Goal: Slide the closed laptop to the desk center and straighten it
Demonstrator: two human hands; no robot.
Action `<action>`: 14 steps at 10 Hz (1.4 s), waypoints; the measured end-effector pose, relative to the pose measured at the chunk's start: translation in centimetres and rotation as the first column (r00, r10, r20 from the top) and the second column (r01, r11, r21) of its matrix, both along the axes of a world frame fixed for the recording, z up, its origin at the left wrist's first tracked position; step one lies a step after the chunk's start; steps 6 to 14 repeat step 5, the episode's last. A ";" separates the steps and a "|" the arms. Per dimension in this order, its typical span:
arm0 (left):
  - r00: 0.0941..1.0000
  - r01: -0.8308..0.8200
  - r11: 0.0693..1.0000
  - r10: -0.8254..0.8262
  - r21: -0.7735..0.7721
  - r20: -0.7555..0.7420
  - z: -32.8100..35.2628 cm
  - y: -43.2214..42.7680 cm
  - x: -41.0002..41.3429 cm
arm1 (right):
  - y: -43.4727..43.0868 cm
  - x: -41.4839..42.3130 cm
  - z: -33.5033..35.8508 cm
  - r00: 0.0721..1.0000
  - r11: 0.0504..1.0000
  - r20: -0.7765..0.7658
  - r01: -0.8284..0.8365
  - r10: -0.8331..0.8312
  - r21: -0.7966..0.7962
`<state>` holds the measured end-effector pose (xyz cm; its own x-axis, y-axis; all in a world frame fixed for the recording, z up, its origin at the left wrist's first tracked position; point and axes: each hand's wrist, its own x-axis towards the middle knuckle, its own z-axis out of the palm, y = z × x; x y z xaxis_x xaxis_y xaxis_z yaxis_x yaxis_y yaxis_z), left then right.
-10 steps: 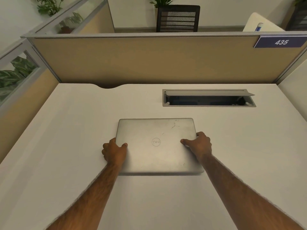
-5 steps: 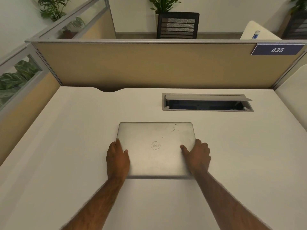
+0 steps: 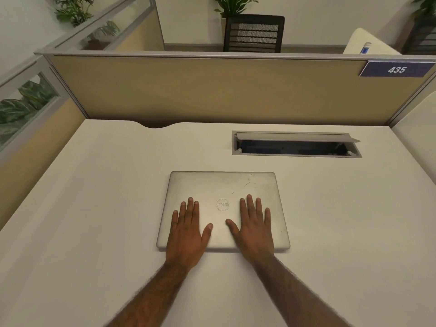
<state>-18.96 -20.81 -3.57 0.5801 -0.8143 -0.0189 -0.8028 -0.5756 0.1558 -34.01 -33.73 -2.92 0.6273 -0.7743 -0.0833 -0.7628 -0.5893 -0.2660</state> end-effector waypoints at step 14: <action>0.999 0.044 0.998 -0.044 0.054 0.002 1.8 -0.7 0.6 | -0.7 0.3 1.3 0.996 0.998 -0.072 -0.046 0.043 -0.044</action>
